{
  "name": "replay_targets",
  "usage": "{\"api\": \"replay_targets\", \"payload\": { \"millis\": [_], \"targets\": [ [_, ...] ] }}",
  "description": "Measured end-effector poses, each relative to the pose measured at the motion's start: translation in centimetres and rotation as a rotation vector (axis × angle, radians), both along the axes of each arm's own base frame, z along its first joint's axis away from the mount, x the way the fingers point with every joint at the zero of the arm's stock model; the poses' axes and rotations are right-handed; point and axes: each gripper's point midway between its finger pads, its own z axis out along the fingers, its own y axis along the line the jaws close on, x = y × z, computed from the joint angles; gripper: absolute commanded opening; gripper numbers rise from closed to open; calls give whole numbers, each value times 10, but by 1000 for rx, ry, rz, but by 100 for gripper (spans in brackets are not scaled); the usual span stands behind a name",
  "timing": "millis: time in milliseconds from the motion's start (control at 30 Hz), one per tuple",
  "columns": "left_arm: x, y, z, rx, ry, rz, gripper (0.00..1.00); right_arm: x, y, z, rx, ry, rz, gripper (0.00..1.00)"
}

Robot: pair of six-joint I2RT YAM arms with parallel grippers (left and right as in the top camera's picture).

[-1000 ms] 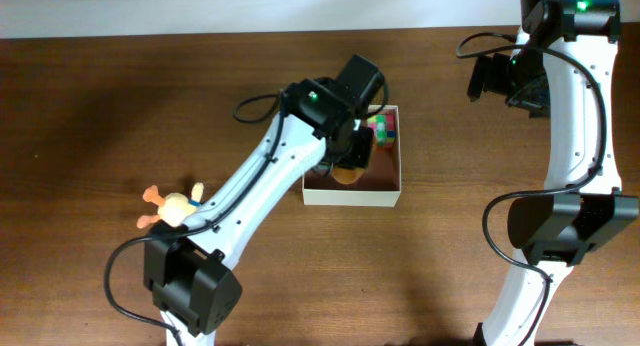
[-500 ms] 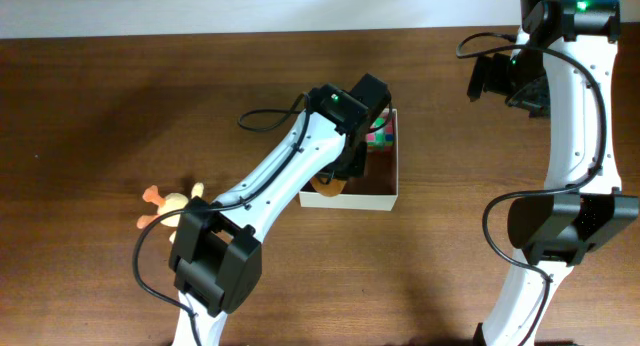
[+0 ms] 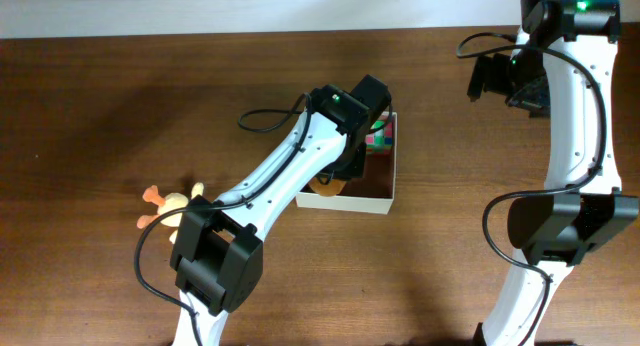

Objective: Pack container
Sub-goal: 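Carry the bear over the box and release it inside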

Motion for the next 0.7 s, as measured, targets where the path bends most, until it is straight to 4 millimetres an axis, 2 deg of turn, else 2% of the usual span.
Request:
{"api": "replay_targets", "payload": {
  "millis": [67,133,333,467,600,700],
  "targets": [
    [1,0,0,1,-3,2,64,0,0,0,0,0,-1,99],
    [1,0,0,0,-5,2,71,0,0,0,0,0,0,99],
    [5,-3,0,-11,-22,4,74,0,0,0,0,0,0,99],
    [11,-9,1,-38,-45,3,73,0,0,0,0,0,0,99],
    [12,-11,3,-48,-49,4,57,0,0,0,0,0,0,99],
    [12,-11,5,-42,-44,-13,54,0,0,0,0,0,-1,99]
  ]
}}
